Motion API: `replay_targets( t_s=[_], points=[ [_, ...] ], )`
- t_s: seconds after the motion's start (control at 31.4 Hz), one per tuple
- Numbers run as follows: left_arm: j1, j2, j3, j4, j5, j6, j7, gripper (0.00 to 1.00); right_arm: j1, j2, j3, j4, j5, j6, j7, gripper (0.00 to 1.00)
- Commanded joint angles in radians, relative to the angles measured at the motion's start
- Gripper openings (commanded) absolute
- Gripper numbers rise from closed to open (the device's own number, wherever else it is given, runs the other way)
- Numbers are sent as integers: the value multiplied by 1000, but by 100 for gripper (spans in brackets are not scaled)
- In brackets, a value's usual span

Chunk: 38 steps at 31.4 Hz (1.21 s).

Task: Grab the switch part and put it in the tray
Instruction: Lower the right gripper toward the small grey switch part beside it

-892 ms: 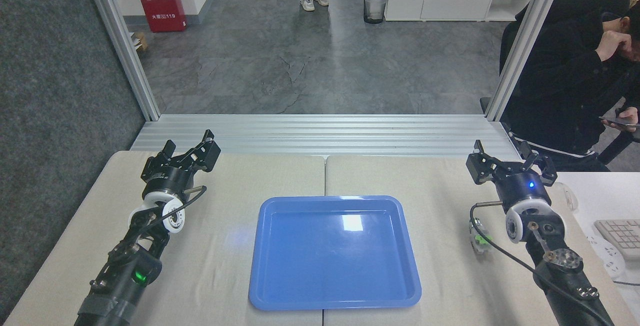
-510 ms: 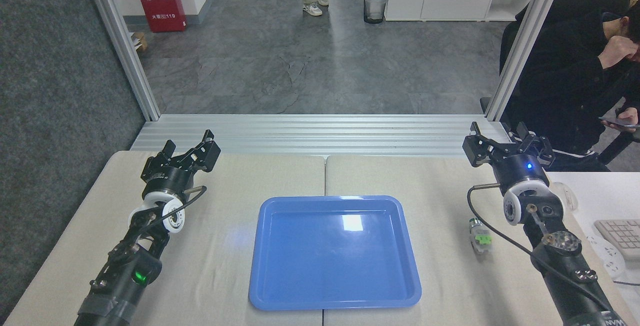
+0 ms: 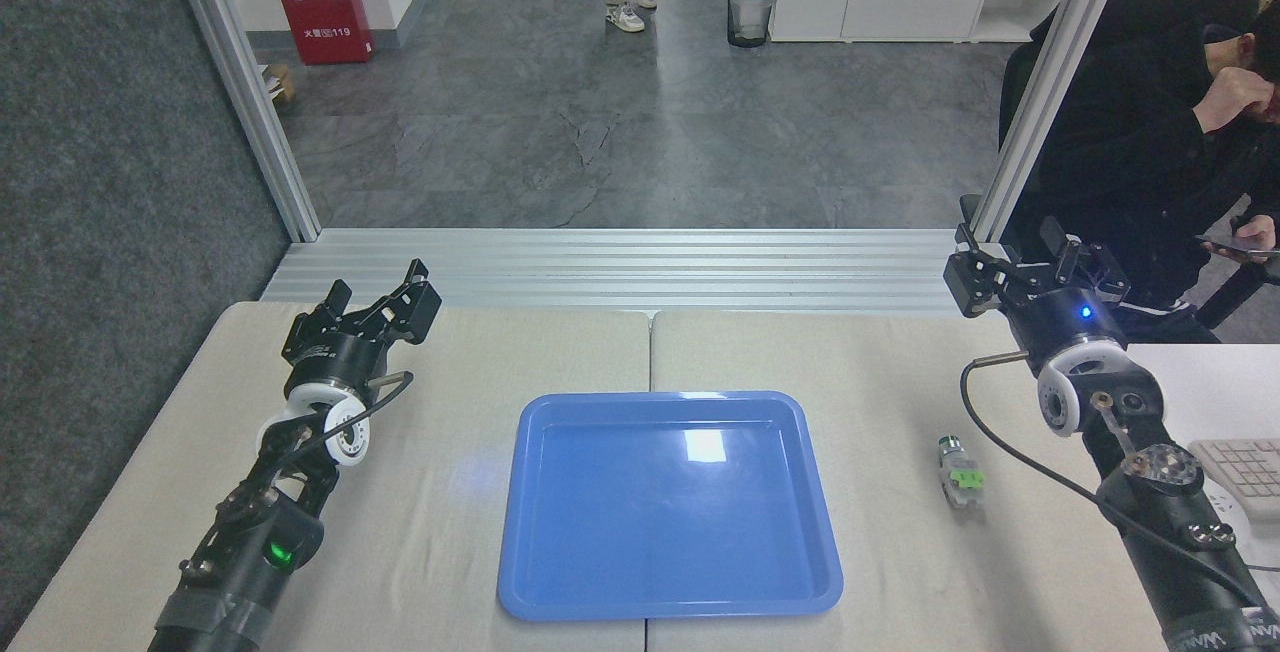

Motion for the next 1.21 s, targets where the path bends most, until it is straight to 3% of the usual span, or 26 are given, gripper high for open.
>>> replay_targets(
  t_s=[0.0, 0.35, 0.92, 1.18],
  points=[
    [0, 0, 0, 0, 0, 0, -1, 100, -16, -3, 0, 24, -11, 32, 0, 94],
    [0, 0, 0, 0, 0, -1, -1, 100, -16, 87, 0, 20, -14, 70, 0, 94],
    [-1, 0, 0, 0, 0, -1, -1, 100, 1, 78, 6, 8, -13, 67, 4, 94],
    [0, 1, 0, 0, 0, 0, -1, 100, 32, 41, 3, -80, -13, 61, 14, 94]
  ],
)
